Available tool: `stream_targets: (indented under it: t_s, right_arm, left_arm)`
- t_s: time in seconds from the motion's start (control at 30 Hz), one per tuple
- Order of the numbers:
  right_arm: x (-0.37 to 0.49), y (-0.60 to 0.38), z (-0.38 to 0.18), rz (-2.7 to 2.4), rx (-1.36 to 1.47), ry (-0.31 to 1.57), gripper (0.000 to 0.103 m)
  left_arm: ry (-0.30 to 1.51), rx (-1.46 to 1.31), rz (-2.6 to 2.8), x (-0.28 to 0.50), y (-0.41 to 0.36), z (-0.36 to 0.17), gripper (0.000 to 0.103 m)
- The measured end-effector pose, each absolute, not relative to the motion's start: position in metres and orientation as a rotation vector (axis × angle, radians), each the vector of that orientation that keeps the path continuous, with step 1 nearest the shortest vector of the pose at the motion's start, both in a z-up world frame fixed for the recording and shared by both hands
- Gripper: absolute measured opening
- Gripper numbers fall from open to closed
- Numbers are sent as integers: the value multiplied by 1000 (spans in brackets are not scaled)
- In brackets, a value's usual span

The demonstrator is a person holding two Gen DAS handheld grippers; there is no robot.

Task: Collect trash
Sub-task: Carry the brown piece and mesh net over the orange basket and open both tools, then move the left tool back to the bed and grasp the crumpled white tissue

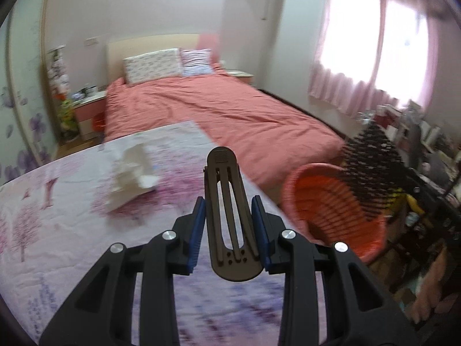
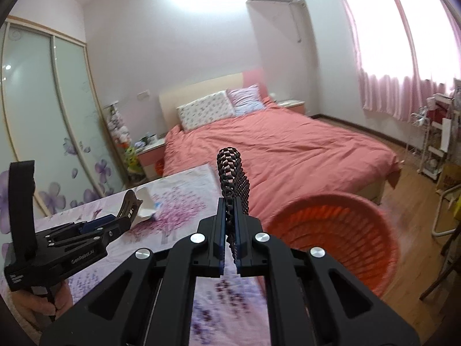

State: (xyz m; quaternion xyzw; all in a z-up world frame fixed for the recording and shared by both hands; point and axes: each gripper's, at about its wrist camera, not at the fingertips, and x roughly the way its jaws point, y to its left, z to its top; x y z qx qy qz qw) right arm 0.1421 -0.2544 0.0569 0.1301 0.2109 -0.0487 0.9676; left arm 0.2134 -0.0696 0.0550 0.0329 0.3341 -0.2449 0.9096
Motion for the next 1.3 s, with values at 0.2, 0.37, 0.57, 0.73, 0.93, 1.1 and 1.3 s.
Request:
stream_targets:
  t_s: [0.2,0.37,0.57,0.73,0.93,1.1,1.3]
  right_arm:
    - [131,-284,51,-162,264,411,5]
    - [137,-304,40,-198,282,416,5]
    - [142,-331,27,-229,322,422,5]
    - [144,-348,16,-247,362,438,5]
    - [153,-362,-1,-242,401,484,23]
    - [148,-362,-8,-267,400,503,42]
    - [147,-357,-5,-295,370,519,56]
  left_arm:
    - [685,90,-620,199,-126,54,33]
    - [706,111,-701,199,-169,42,33]
    - [742,131,-769,205,-213,23,33]
    - [779,143,-787,215,-239,5,33]
    - [820,173,-753,229,-253,-18,47]
    - [831,199,-680,236,-234,-29,51]
    - [794,246,-569,241,-195,-28,64]
